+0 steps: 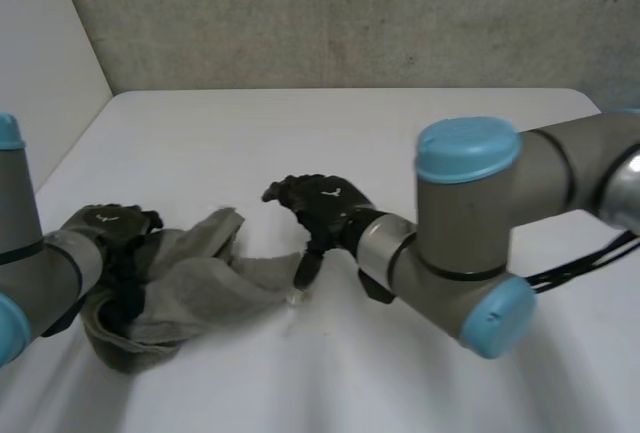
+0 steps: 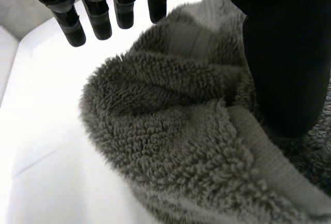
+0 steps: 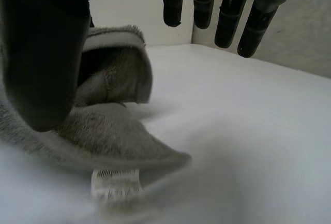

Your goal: Fold the towel.

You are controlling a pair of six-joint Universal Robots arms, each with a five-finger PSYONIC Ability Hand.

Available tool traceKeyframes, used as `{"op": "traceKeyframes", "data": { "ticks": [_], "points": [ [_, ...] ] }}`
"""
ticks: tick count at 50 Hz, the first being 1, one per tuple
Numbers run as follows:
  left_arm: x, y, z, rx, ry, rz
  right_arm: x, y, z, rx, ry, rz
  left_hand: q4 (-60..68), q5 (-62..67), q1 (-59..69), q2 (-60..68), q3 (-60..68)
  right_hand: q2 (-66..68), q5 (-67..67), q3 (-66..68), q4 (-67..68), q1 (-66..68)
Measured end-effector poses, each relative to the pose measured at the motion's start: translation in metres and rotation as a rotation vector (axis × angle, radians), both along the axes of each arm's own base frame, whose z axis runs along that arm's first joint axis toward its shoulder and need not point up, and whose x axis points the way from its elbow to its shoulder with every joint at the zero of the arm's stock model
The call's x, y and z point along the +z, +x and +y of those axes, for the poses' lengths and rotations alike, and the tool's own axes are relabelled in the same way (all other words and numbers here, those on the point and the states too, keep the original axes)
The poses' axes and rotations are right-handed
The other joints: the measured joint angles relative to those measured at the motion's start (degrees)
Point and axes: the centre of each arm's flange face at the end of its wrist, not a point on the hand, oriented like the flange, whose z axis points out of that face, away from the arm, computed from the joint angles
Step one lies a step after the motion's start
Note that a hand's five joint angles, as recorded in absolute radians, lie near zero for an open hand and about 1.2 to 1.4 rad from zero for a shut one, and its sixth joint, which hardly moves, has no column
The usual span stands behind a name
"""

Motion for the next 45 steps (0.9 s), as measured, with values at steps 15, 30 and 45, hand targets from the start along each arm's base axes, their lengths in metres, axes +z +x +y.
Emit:
{"op": "traceKeyframes", "data": {
  "ticks": [15, 30, 45],
  "points": [
    [-0.020, 0.020, -0.003, 0.054, 0.027, 0.012, -0.048, 0.039, 0.013, 0.021, 0.173, -0.044, 2.92, 1.57, 3.28, 2.74, 2.78, 0.00, 0.00, 0.00, 0.00, 0.00],
    [-0.020, 0.022, -0.006, 0.058, 0.022, 0.019, -0.068, 0.056, 0.057, 0.111, 0.226, -0.012, 40.54, 38.07, 39.30, 40.68, 40.61, 3.87, 5.39, 4.16, 3.38, 6.38],
    [0.016, -0.016, -0.018, -0.059, -0.147, 0.092, -0.044, 0.057, 0.054, 0.099, 0.188, -0.035, 59.09, 53.32, 54.99, 58.36, 57.96, 61.53, 63.60, 61.42, 61.90, 62.76]
  ]
}}
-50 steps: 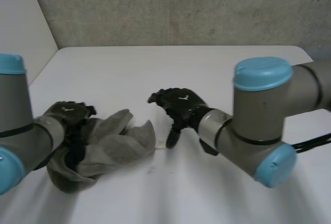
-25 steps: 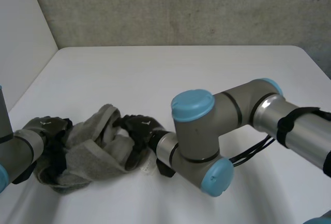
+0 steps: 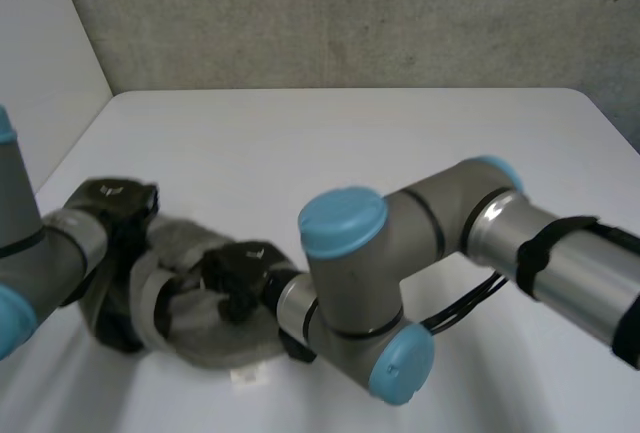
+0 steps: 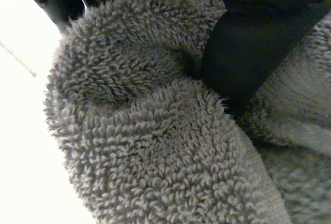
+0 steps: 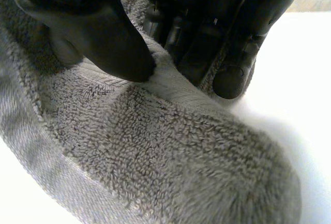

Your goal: Fold the towel.

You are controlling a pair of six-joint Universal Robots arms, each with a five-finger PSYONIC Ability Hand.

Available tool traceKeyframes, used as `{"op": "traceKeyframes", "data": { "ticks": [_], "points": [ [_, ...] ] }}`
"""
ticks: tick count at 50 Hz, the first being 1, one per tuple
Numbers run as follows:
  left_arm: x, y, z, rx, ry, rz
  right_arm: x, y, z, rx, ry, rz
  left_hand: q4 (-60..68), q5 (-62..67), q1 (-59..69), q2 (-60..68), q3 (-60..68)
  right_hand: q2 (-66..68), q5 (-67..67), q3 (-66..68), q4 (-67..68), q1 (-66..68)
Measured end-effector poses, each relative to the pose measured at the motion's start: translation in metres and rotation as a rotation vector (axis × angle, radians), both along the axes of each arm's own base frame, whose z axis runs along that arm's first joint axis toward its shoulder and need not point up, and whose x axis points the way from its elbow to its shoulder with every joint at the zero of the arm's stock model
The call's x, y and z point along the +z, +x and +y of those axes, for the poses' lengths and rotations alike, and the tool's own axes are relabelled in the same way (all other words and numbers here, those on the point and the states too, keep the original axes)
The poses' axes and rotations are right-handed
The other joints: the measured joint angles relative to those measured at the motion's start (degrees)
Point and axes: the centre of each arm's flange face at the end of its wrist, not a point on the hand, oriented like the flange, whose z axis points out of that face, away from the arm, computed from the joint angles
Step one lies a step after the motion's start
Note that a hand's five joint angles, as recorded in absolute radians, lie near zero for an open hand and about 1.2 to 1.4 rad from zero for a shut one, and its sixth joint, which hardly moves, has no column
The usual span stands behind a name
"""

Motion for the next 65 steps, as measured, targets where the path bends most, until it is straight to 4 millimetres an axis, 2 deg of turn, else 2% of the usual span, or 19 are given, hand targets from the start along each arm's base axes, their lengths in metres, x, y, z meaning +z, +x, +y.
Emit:
{"op": "traceKeyframes", "data": {
  "ticks": [3, 6, 9, 13, 17, 19, 23, 28, 31, 34, 39, 44, 51, 53, 55, 56, 57, 59, 65],
  "points": [
    [0.019, -0.019, 0.001, -0.046, -0.064, 0.054, 0.024, -0.008, -0.019, -0.069, -0.049, -0.025, 0.11, 0.01, 0.10, 0.06, 0.02, 0.00, 0.00, 0.00, 0.00, 0.55],
    [0.041, -0.039, 0.004, -0.083, -0.130, 0.139, 0.055, -0.026, -0.051, -0.188, -0.128, -0.049, 0.16, 0.01, 0.11, 0.18, 0.28, 0.00, 0.00, 0.00, 0.00, 0.81],
    [0.069, -0.056, 0.008, -0.105, -0.210, 0.268, 0.094, -0.058, -0.089, -0.349, -0.246, -0.067, 0.19, 0.04, 0.11, 0.35, 0.61, 0.00, 0.00, 0.00, 0.00, 0.82],
    [0.096, -0.065, 0.012, -0.101, -0.305, 0.429, 0.137, -0.096, -0.119, -0.493, -0.390, -0.092, 0.20, 0.58, 0.11, 0.39, 0.74, 0.00, 0.00, 0.00, 0.01, 0.91],
    [0.106, -0.070, 0.016, -0.097, -0.374, 0.557, 0.165, -0.122, -0.128, -0.560, -0.506, -0.113, 0.20, 0.80, 0.11, 0.46, 0.74, 0.00, 0.00, 0.00, 0.01, 0.92],
    [0.103, -0.071, 0.018, -0.101, -0.389, 0.593, 0.168, -0.128, -0.126, -0.559, -0.538, -0.103, 0.20, 0.80, 0.11, 0.47, 0.74, 0.00, 0.00, 0.00, 0.01, 0.94],
    [0.083, -0.078, 0.025, -0.128, -0.379, 0.619, 0.156, -0.131, -0.118, -0.512, -0.566, -0.029, 0.20, 0.80, 0.11, 0.51, 0.74, 0.00, 0.00, 0.00, 0.01, 0.94],
    [0.035, -0.092, 0.040, -0.192, -0.269, 0.589, 0.120, -0.132, -0.106, -0.426, -0.554, 0.106, -0.85, 0.80, 0.10, -0.21, 0.26, 0.00, 0.01, 0.00, 0.01, 0.98],
    [-0.004, -0.102, 0.055, -0.237, -0.157, 0.548, 0.091, -0.136, -0.100, -0.380, -0.521, 0.202, -5.53, 0.55, -0.19, -4.98, -4.55, 0.00, 0.01, 0.00, 0.02, 1.03],
    [-0.031, -0.106, 0.065, -0.259, -0.071, 0.512, 0.069, -0.141, -0.096, -0.354, -0.486, 0.267, -9.91, -3.72, -4.77, -9.37, -8.93, 0.00, 0.01, 0.00, 0.02, 1.07],
    [-0.057, -0.106, 0.077, -0.263, 0.019, 0.463, 0.048, -0.153, -0.095, -0.355, -0.436, 0.332, -18.42, -13.38, -14.19, -18.00, -17.51, 0.00, 0.01, 0.00, 0.02, 1.08],
    [-0.061, -0.101, 0.082, -0.249, 0.056, 0.436, 0.041, -0.167, -0.102, -0.386, -0.414, 0.363, -23.51, -18.59, -19.54, -23.35, -22.47, 0.00, 0.01, 0.00, 0.02, 1.09],
    [-0.043, -0.093, 0.086, -0.233, 0.056, 0.438, 0.043, -0.190, -0.118, -0.441, -0.431, 0.409, -44.46, -39.93, -39.66, -43.88, -43.41, 0.00, 0.01, 0.00, 0.02, 1.09],
    [-0.039, -0.091, 0.088, -0.232, 0.054, 0.441, 0.043, -0.193, -0.121, -0.451, -0.436, 0.422, -47.34, -42.74, -42.67, -46.75, -46.30, -8.88, -8.50, -8.59, -9.07, -7.77],
    [-0.034, -0.090, 0.091, -0.234, 0.052, 0.444, 0.042, -0.198, -0.124, -0.463, -0.438, 0.438, -48.63, -44.26, -44.06, -48.17, -47.75, -33.02, -32.56, -31.94, -32.15, -31.32],
    [-0.033, -0.089, 0.092, -0.235, 0.052, 0.443, 0.042, -0.199, -0.125, -0.466, -0.438, 0.441, -48.92, -44.53, -44.34, -48.51, -48.06, -38.94, -38.60, -37.70, -36.70, -37.09],
    [-0.031, -0.089, 0.093, -0.238, 0.051, 0.443, 0.042, -0.201, -0.125, -0.471, -0.437, 0.447, -49.18, -44.83, -44.59, -48.74, -48.27, -51.28, -52.82, -49.93, -49.99, -49.33],
    [-0.029, -0.088, 0.096, -0.242, 0.050, 0.442, 0.042, -0.203, -0.126, -0.476, -0.435, 0.452, -49.43, -45.03, -44.75, -49.01, -48.53, -60.49, -62.59, -59.84, -60.26, -59.11],
    [-0.021, -0.086, 0.100, -0.250, 0.037, 0.444, 0.055, -0.205, -0.123, -0.492, -0.445, 0.436, -49.68, -45.30, -44.99, -49.21, -48.77, -61.63, -63.66, -61.58, -61.91, -61.87]
  ]
}}
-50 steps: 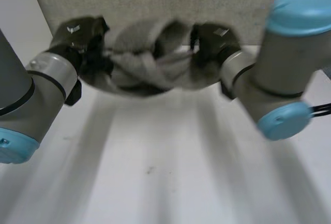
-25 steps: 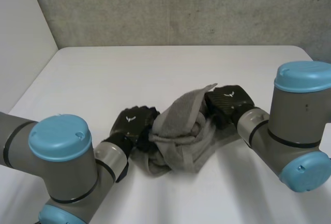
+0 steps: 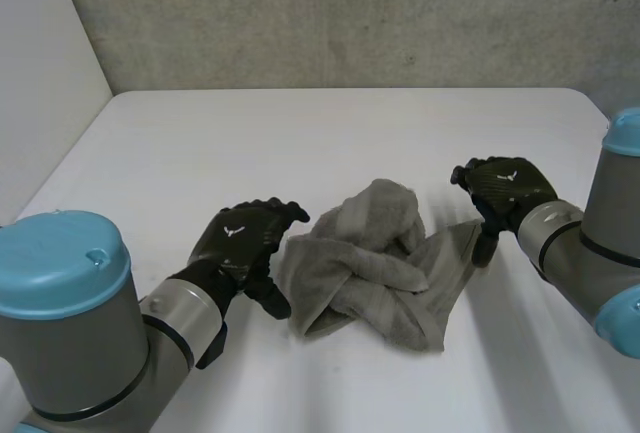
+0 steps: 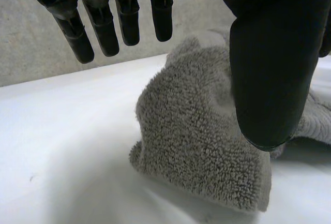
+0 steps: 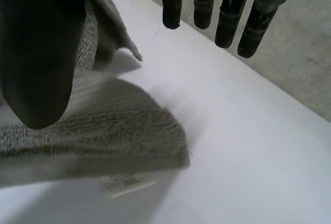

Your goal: Fold the towel.

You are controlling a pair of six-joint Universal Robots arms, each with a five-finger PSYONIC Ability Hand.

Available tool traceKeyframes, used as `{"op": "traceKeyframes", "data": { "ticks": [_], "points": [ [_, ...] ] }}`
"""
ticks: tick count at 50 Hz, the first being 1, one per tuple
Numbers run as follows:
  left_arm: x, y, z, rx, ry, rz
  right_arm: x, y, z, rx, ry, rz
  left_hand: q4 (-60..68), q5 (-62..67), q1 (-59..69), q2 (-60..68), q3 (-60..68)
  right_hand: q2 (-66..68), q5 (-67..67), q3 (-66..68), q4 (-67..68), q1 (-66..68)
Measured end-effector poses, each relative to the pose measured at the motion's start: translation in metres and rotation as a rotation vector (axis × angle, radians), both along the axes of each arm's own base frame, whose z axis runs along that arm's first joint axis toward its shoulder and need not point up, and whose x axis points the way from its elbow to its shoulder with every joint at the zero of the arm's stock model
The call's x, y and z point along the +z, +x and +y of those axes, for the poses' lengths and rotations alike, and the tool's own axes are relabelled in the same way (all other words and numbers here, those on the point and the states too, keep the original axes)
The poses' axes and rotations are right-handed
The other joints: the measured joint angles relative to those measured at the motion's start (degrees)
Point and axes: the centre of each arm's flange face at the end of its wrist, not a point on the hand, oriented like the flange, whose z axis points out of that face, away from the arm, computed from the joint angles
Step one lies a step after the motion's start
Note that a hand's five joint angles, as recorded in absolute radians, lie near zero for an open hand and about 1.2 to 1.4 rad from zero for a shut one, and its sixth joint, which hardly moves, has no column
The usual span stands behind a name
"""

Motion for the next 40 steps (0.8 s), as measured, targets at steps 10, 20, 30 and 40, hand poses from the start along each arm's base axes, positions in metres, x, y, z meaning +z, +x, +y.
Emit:
{"op": "traceKeyframes", "data": {
  "ticks": [10, 20, 30, 40],
  "points": [
    [0.004, 0.005, -0.003, 0.032, -0.005, -0.002, 0.040, 0.003, 0.012, 0.026, -0.101, -0.042, -0.01, 0.00, 0.00, -0.02, 0.00, 0.00, 0.00, 0.00, 0.00, -0.02],
    [-0.001, 0.008, -0.005, 0.074, 0.002, -0.022, 0.046, 0.016, 0.037, 0.092, -0.084, -0.025, 10.63, 10.77, 10.35, 10.69, 10.68, 0.00, 0.00, 0.00, 0.00, -0.04],
    [0.009, -0.018, 0.013, -0.064, -0.029, 0.013, 0.024, 0.010, 0.044, 0.084, -0.021, 0.002, 17.76, 17.96, 17.50, 17.84, 17.83, 0.00, 0.00, 0.00, 0.00, -0.05],
    [-0.011, -0.064, 0.014, -0.211, -0.070, -0.038, -0.008, -0.007, 0.046, 0.039, 0.017, 0.011, 18.59, 18.91, 18.35, 18.74, 18.68, 0.00, 0.00, 0.00, 0.00, -0.06]
  ]
}}
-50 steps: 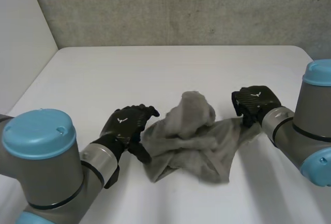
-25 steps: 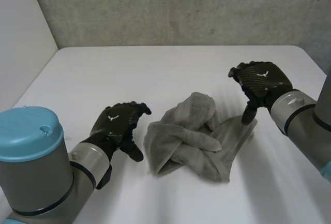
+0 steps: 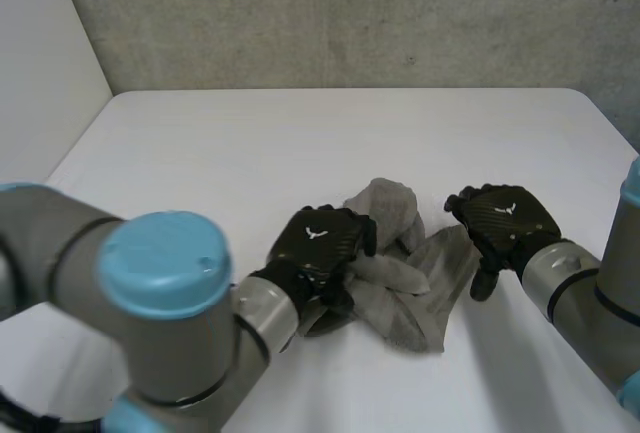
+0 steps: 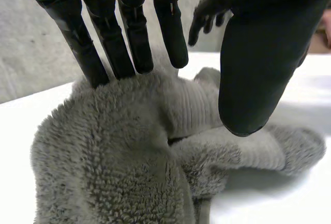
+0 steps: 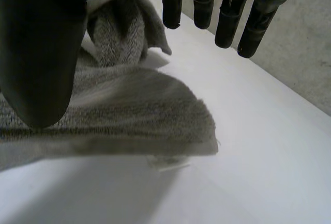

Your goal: Fold the towel.

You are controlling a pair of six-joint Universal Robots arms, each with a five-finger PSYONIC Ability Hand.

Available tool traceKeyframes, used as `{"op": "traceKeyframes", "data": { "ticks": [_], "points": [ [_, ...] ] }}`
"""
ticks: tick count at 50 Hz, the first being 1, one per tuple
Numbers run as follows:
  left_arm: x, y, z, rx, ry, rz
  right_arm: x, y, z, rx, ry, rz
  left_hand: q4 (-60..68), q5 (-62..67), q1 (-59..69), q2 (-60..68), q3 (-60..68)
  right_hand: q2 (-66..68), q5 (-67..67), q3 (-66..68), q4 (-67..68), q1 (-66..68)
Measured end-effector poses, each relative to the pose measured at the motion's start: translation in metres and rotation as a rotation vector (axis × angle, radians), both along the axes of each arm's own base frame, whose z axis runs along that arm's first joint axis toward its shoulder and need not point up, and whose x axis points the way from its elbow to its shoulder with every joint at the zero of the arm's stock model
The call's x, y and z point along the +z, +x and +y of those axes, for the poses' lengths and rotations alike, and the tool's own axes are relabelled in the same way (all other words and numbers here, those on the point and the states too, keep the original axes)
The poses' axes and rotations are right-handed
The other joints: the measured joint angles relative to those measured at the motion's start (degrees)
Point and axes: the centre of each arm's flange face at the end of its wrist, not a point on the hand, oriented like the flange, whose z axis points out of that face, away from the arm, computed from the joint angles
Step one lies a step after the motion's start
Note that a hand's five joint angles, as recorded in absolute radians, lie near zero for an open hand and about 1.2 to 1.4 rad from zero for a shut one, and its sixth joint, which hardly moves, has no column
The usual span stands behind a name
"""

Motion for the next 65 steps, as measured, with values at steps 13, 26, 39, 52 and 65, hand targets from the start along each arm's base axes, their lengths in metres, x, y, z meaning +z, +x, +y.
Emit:
{"op": "traceKeyframes", "data": {
  "ticks": [13, 26, 39, 52, 65],
  "points": [
    [-0.018, 0.014, -0.040, 0.257, -0.108, -0.147, -0.039, -0.001, -0.004, -0.002, 0.029, 0.005, 30.92, 29.80, 29.56, 30.76, 30.75, 0.00, 0.00, 0.00, 0.00, 0.00],
    [-0.012, 0.102, -0.087, 0.574, -0.095, -0.197, -0.050, 0.005, -0.012, 0.010, 0.030, 0.006, 31.29, 30.23, 30.04, 31.23, 31.21, 4.72, 8.64, 6.55, 5.66, 7.65],
    [-0.015, 0.130, -0.088, 0.591, -0.065, -0.222, -0.046, 0.005, -0.014, 0.005, 0.017, 0.002, 28.82, 29.63, 29.07, 28.75, 28.79, 4.72, 8.63, 6.55, 5.66, 7.65],
    [0.028, 0.109, -0.081, 0.488, -0.174, -0.103, -0.014, 0.005, -0.009, 0.003, -0.021, -0.031, -1.26, -1.42, -1.14, -1.40, -1.31, 4.72, 8.53, 6.54, 5.66, 7.65],
    [0.021, 0.072, -0.105, 0.285, -0.171, -0.058, 0.022, 0.051, 0.001, 0.078, 0.239, -0.300, -2.03, -2.19, -1.90, -2.14, -2.05, 4.55, 5.76, 6.42, 5.55, 6.55]
  ]
}}
